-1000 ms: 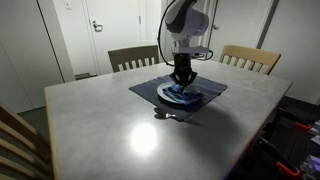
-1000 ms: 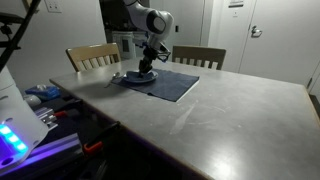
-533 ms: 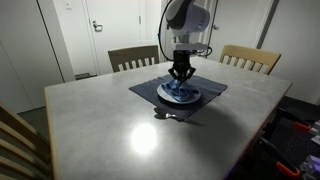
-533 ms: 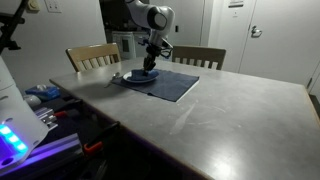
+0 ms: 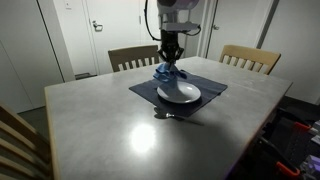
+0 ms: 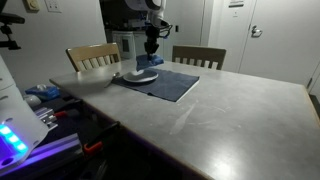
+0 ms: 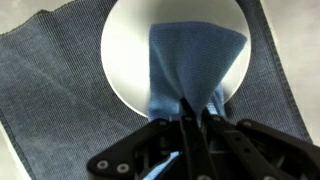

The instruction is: Wipe the white plate with the blue towel

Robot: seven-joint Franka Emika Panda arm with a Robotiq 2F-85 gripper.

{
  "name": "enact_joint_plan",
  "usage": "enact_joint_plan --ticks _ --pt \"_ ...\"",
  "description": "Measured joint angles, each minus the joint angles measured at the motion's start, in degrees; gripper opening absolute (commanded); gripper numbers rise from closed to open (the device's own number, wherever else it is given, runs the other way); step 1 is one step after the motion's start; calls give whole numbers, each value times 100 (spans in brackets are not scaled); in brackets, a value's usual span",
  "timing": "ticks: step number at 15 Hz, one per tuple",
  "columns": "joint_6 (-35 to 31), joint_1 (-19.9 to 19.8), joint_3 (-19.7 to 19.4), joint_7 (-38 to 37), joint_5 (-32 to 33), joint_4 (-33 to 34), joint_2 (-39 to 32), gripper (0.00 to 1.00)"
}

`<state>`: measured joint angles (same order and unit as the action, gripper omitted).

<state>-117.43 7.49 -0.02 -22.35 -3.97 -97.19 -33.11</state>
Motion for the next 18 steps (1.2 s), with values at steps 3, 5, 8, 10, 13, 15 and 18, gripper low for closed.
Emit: enact_joint_plan --ticks 3,5,8,10,13,15,18 --pt "469 211 1 -20 331 573 -21 2" --pt "746 334 17 -16 450 971 -87 2" --pt "970 472 84 72 492 1594 -382 2" --pt "1028 503 166 256 486 2008 -689 2" --pt "1039 502 263 609 473 2538 -1198 2" --pt "1039 495 312 887 438 2814 -1506 2" --pt "961 490 423 1212 404 3086 -1889 2"
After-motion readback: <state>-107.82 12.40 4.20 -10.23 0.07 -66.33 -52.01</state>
